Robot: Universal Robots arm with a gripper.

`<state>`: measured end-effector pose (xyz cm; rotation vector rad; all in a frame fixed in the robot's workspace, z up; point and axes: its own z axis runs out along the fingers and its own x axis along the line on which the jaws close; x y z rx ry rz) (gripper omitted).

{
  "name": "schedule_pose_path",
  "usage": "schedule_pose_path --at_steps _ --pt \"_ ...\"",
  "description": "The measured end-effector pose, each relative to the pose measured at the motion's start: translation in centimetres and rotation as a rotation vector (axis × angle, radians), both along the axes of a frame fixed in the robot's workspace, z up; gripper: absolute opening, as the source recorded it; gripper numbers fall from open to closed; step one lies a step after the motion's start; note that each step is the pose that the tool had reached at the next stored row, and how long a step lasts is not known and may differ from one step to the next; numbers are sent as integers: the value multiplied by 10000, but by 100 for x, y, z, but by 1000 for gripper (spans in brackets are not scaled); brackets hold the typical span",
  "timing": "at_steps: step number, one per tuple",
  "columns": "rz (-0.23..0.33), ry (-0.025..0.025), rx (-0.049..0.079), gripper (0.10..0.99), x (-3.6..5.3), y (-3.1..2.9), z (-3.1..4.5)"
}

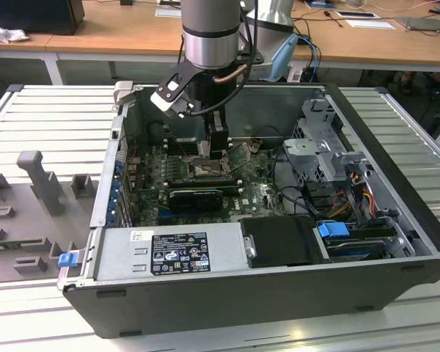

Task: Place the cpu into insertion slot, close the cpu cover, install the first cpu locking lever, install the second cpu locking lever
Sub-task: 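Place the cpu into insertion slot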

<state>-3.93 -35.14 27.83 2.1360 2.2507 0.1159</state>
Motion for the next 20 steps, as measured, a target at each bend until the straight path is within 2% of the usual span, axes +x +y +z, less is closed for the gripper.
schedule_pose_path --at_steps 20 --pt "-3 -1 1 529 0 0 -83"
